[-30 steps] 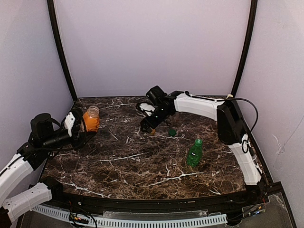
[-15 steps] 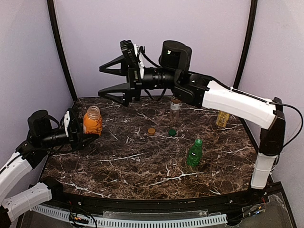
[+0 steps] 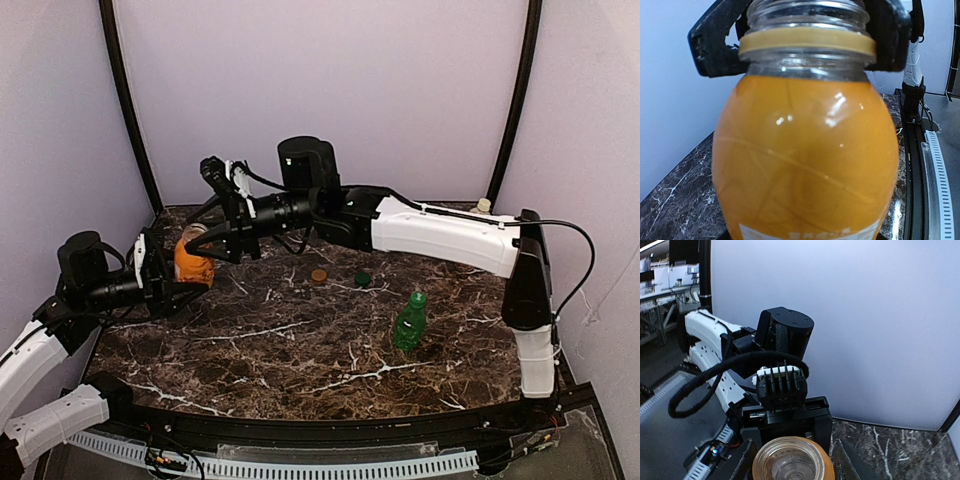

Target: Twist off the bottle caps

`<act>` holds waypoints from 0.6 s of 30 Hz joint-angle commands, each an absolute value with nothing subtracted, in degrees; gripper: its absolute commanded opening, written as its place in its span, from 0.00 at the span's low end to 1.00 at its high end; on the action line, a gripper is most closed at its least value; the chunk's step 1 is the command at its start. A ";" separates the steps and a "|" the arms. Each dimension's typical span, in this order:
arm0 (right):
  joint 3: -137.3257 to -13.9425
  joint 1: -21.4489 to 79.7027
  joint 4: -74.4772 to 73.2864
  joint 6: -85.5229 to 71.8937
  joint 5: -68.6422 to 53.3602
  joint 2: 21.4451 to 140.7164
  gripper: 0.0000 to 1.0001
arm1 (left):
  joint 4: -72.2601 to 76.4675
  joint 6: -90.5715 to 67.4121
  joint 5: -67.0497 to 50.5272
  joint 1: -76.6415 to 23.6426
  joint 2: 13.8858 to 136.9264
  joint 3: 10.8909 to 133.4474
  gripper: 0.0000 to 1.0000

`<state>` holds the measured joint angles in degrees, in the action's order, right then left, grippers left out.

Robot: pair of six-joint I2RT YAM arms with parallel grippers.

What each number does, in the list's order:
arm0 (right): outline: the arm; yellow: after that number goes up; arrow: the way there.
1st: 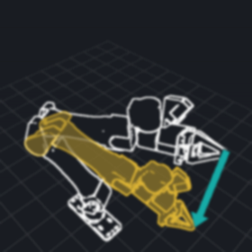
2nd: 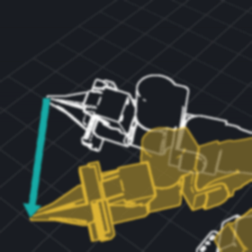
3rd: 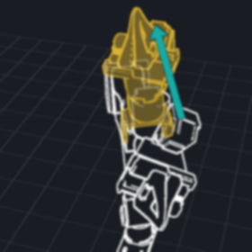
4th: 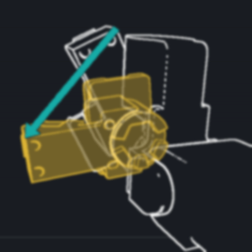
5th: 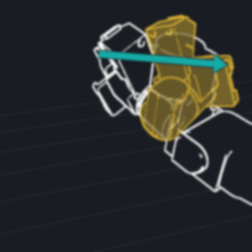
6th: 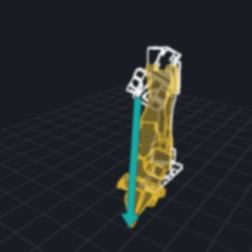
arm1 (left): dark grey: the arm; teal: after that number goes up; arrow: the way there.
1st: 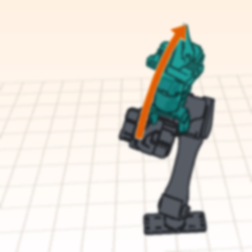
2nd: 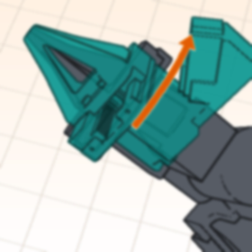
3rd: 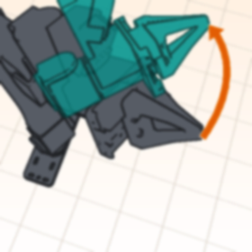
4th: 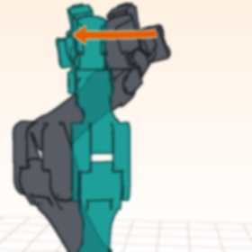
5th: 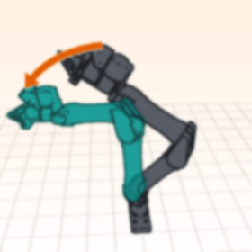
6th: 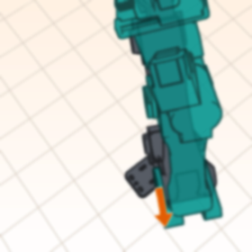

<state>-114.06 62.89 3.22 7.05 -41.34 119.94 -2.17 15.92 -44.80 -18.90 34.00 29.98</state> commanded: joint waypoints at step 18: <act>-115.05 59.63 -4.19 8.21 -34.58 116.89 0.00 | -1.41 16.05 -37.27 -18.68 32.40 29.67 0.99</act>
